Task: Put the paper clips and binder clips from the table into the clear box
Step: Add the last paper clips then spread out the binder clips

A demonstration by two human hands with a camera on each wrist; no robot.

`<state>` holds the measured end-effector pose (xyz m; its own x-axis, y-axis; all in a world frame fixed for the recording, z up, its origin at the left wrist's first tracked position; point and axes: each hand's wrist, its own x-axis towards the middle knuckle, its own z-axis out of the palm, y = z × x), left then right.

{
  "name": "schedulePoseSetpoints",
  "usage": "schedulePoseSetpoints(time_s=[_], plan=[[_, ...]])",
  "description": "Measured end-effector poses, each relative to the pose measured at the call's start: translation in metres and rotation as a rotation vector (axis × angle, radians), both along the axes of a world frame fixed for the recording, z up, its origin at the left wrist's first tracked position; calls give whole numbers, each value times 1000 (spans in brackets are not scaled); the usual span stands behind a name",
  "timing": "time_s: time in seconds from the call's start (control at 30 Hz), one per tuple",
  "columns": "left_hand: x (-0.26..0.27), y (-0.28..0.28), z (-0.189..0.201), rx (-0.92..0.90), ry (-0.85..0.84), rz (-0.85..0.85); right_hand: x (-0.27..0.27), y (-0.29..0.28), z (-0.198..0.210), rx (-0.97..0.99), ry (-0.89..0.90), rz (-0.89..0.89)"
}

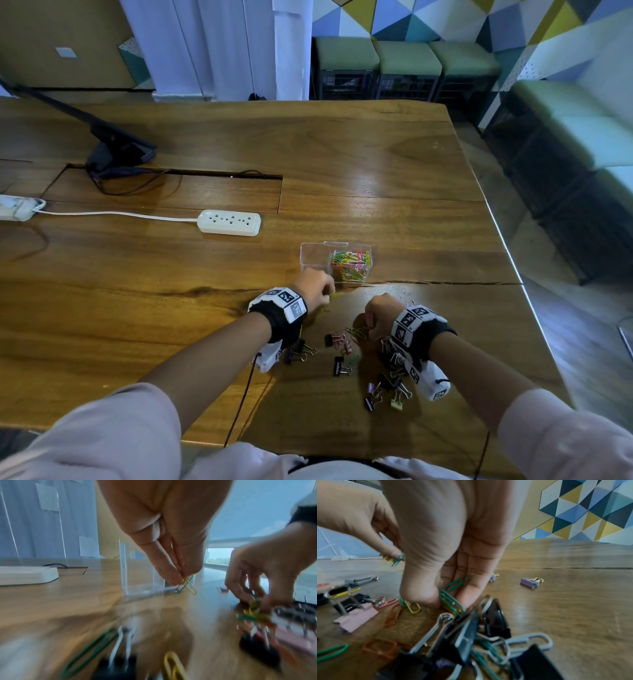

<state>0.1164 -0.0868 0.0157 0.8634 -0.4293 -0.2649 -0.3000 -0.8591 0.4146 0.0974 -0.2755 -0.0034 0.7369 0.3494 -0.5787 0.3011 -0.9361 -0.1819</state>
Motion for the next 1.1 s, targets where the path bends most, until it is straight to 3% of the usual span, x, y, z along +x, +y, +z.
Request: schedulePoseSetpoints(time_s=[0.13,0.33,0.6,0.9,1.0,1.1], plan=[[19,-12,25,-179,-61,38,3,1,1,-8,29,-27],[47,-30,47,-194,-141,78,4,0,1,-14,49,-73],[55,-35,37,-192,-64,203,4,0,5,-26,55,-42],[53,-24,31,-518,1,285,28,-2,33,106,-53,-20],[52,-12,29,-457,-108,290,40,-2,48,213,-122,-114],[44,2,24,-232,-172,222,54,-1,62,250,-214,-173]])
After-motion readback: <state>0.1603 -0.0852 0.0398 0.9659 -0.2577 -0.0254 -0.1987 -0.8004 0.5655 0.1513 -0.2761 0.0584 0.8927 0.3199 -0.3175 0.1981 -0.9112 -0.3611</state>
